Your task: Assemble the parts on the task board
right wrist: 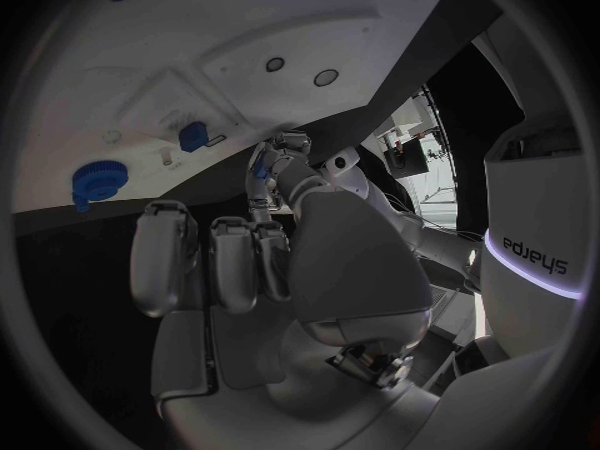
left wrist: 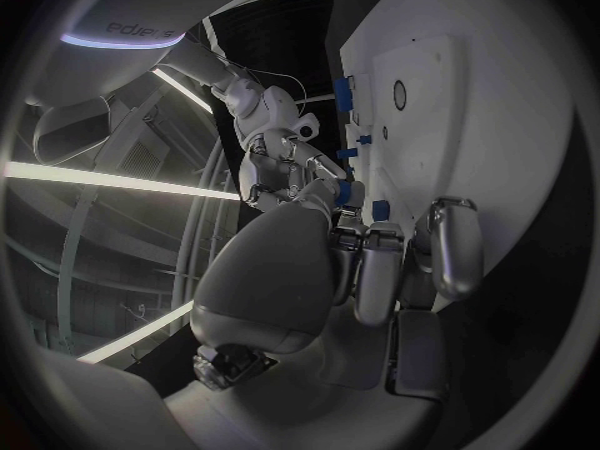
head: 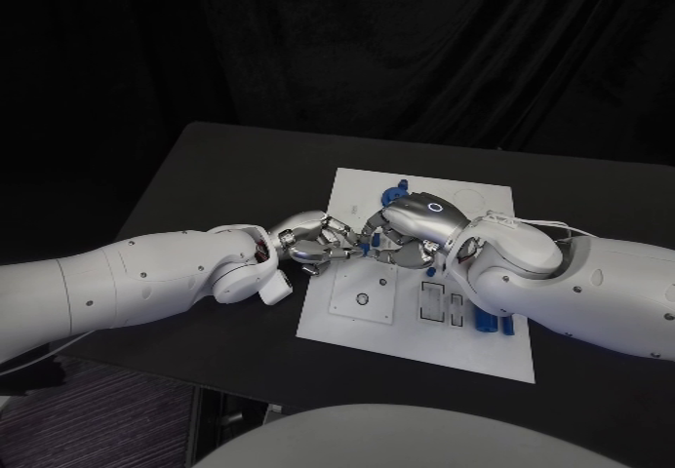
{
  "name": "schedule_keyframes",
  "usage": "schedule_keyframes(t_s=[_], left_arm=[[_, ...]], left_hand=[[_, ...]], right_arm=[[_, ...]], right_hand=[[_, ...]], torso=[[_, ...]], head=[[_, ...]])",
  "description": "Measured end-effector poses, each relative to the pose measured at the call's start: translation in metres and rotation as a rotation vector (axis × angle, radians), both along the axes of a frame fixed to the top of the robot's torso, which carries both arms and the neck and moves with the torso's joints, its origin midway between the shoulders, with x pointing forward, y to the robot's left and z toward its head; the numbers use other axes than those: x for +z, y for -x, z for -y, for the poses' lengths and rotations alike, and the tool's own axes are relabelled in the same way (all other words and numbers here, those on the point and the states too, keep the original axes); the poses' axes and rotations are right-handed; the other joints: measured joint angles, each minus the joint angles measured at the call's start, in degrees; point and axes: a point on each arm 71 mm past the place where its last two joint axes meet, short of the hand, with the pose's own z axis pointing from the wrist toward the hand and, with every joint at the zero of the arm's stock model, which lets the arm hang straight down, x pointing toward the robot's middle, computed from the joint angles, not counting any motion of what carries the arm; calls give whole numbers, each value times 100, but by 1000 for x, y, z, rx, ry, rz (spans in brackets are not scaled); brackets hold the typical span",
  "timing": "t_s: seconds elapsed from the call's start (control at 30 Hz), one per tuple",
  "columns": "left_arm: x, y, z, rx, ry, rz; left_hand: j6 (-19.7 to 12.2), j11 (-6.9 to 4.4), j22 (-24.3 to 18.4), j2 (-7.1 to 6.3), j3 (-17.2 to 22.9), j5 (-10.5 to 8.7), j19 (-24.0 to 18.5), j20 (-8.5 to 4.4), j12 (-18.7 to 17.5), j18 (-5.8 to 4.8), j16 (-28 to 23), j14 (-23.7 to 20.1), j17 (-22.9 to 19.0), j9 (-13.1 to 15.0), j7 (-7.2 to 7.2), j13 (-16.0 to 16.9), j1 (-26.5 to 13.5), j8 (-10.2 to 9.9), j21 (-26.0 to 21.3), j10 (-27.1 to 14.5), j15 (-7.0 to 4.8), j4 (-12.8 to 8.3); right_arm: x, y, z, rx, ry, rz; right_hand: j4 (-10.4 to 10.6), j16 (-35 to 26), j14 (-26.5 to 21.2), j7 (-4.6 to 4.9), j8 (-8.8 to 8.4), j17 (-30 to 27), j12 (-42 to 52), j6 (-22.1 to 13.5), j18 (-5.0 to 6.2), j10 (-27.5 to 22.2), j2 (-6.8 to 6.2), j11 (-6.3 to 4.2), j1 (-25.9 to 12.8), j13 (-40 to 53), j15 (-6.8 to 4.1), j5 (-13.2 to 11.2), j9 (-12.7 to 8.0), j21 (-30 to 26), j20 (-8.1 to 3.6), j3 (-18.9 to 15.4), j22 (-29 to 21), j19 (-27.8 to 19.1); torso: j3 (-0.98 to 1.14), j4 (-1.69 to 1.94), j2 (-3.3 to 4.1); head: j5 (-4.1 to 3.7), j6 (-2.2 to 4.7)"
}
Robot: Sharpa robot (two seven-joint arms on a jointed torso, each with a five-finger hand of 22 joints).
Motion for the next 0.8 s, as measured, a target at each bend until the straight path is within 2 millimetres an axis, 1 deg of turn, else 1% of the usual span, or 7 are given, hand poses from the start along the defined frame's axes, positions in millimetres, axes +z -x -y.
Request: schedule_keyframes(t_s=[0.1, 0.2, 0.3, 0.47, 0.57, 0.6, 0.8], left_arm=[[0, 0, 0, -1, -1, -1], [-1, 0, 0, -3, -3, -4], [-1, 0, 0, -4, -5, -7], [-1, 0, 0, -7, -9, -14], [-2, -1, 0, -7, -11, -17], [-2, -1, 1, -7, -12, -18], [-2, -1, 1, -4, -17, -21]], left_hand=[[-21, 0, 0, 0, 138, 78, 0, 0, -2, 0, 0, 0, 0, 0, 21, -50, 0, 0, -22, 0, 0, 30], [-32, 1, 0, -31, 283, 187, 0, 0, -5, 0, 0, 1, 0, 0, 32, -139, 31, -12, -23, 1, 1, 63], [-33, 1, 0, -31, 412, 268, -35, 9, -5, 0, 0, 1, 0, 2, 33, -201, 31, -48, -23, 2, 2, 97], [0, 1, 0, -32, 482, 277, -42, 1, -5, 0, 0, 2, 0, 5, 65, -218, 31, -77, -52, 3, 3, 133], [37, 0, 0, -57, 557, 301, -54, -11, -5, -1, 0, 2, 0, 72, 103, -234, 5, -100, -52, 3, 3, 132], [53, 0, 0, -93, 658, 302, -62, -18, -2, -1, 0, 2, 0, 87, 119, -565, -25, -101, -52, 4, 3, 173], [92, -22, 0, -223, 915, 168, -62, -19, -1, -1, 0, 1, 0, 205, 157, -885, -68, -188, -52, -16, 1, 268]], right_arm=[[0, 0, 0, 2, 0, 0], [0, 0, -1, 4, -1, 0], [0, 0, -1, 6, -1, 0], [0, 1, -1, 11, 2, -3], [-1, 1, -1, 13, 6, -6], [-1, 1, -1, 14, 8, -7], [-1, 2, 1, 17, 13, -11]], right_hand=[[0, 0, 0, 0, -31, 0, 0, 0, 1, 0, 0, 0, 0, 0, 0, 0, 5, 0, 0, 0, 0, 0], [0, 0, 0, -22, -63, 0, 0, -21, 0, 21, 0, 21, 0, 0, 0, -1, 302, 0, 0, 0, 0, 0], [0, 0, 0, 5, -121, 0, 0, -89, 1, 20, 0, 21, 0, 0, 0, -2, 407, -29, 0, 0, 0, 0], [0, -24, 0, 39, -181, 0, -23, -183, 0, 19, 0, 63, 0, 0, 1, -2, 388, -53, 0, 0, -1, 0], [42, -24, 20, 73, -319, 0, -74, -362, 0, -11, 1, 93, 0, 0, 22, 1, 319, -120, 0, 10, -1, 0], [42, -24, 20, 88, -347, 0, -74, -390, 0, -11, 1, 93, 0, 0, 23, 2, 304, -123, 0, 10, -1, 0], [66, -67, 20, 128, -549, 0, -117, -619, 0, -53, 20, 92, 18, 0, 22, -48, 157, -178, 0, 34, -1, 0]], torso=[[-1, -1, 0], [-1, -1, 0], [-1, -1, 0], [-1, -1, 0], [0, -1, 0], [0, -1, 0], [-1, -1, -1]], head=[[6, 0], [10, 0], [16, 0], [25, 0], [34, 0], [38, 0], [46, 0]])
